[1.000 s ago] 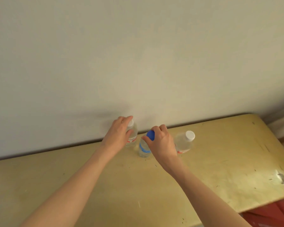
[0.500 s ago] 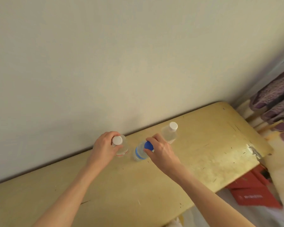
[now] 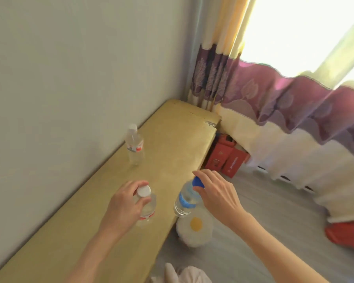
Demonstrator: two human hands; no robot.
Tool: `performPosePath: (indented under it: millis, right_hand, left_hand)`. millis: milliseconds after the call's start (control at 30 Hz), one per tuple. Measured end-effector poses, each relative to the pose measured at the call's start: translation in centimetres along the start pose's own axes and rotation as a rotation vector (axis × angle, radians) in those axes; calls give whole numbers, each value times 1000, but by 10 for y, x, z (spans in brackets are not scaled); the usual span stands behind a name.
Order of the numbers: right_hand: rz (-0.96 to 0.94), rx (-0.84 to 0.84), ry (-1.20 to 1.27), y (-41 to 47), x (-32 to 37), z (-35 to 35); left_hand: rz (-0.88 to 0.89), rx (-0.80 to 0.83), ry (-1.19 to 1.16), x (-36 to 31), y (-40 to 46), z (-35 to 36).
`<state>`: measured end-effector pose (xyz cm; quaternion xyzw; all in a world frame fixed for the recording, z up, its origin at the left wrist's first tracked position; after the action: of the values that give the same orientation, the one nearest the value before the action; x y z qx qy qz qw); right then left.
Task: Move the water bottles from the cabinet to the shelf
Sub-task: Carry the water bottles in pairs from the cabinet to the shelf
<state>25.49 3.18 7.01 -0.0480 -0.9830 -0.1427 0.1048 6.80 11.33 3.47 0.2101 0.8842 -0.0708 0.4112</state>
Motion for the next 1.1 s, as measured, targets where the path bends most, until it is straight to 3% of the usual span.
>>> performPosePath:
  millis: [233,533,700,1100]
  right_hand:
    - [335,-131,-49,-151,-78,-73]
    - [685,-414,17,-409,-138,-204]
    - [902,-443,-8,-569,-150,-257]
    - [1489,-604,-179,-927,-175,-333]
  left_hand:
    - [301,251,-66,-117,-51,81]
    - [720,490,-53,-292,-200,216]
    - [826,583,-106,-371,-308,293]
    - [1087,1080,-124,-540,-582,510]
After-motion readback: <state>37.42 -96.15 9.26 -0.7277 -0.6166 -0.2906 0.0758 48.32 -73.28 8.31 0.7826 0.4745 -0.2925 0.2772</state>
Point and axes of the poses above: each hand's wrist, its own y-axis towards the middle knuckle, its own z-axis out of the palm, x = y × z, the point moved 8 cm from there along y, towards the middle knuckle
